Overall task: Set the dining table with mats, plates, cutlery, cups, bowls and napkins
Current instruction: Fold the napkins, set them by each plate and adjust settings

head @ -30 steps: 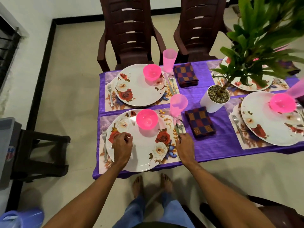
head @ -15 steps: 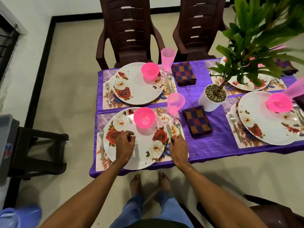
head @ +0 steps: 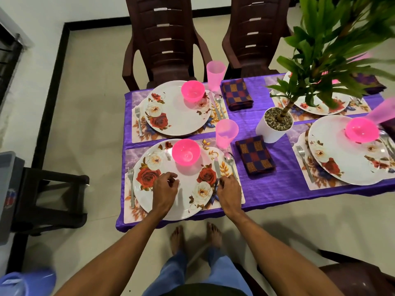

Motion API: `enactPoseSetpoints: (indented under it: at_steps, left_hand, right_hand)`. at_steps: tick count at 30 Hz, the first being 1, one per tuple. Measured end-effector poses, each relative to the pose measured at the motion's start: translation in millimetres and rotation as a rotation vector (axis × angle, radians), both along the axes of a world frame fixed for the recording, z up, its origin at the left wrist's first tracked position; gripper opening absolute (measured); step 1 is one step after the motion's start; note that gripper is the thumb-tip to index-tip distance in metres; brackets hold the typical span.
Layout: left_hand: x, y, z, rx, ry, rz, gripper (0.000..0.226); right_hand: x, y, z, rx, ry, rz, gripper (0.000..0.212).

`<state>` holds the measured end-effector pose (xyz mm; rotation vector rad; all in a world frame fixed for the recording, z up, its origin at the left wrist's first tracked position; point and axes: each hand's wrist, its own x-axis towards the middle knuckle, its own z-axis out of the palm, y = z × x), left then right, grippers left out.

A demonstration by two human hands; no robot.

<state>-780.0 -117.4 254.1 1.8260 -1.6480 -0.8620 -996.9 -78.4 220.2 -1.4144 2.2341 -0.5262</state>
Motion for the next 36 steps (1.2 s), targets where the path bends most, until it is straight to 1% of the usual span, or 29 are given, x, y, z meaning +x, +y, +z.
enactPoseSetpoints:
  at_steps: [9,12,15,18,21,24,26,30,36]
  left_hand:
    - [0.2,-0.3,-0.9,0.009,0.004,-0.008,0.017]
    - [0.1,-1.7,-2.3,0.009,0.006,-0.011,0.017]
    - [-0.6,-3.4,-3.2,0.008,0.002,-0.014,0.018]
    - [-1.3,-4.4,-4.7,0.004,-0.004,-0.026,0.017]
    - [-1.0,-5.9,-5.3,-0.005,-0.005,-0.040,0.016]
    - [-0.4,-7.2,-7.0,-0.010,-0.007,-0.052,0.015]
    - [-1.4,-7.4,-7.2,-0.011,-0.005,-0.056,0.015]
    - [-5.1,-8.6,-4.5,-0.010,0.015,-0.057,0.015]
    - [-5.6,-9.7,-1.0,-0.004,0.019,-0.057,0.016]
  right_hand:
    - [-0.5,-2.9,2.9,-0.015,-0.034,-0.039,0.023]
    - [-11.4,-7.2,8.9,-0.058,-0.055,-0.073,0.025]
    - [-29.3,-18.7,15.0,-0.099,-0.030,-0.126,0.028]
    - [-40.2,-33.7,15.1,-0.075,0.005,-0.094,0.026]
    - [-43.5,-40.7,11.0,-0.052,-0.014,-0.071,0.027]
    - [-41.7,-35.9,9.8,-0.050,-0.033,-0.048,0.029]
    - [-38.1,-27.9,10.3,-0.042,-0.018,-0.037,0.025]
    - [-33.0,-14.5,11.8,-0.015,-0.025,-0.055,0.024]
    - [-29.3,-19.9,18.8,-0.026,-0.032,-0.080,0.024]
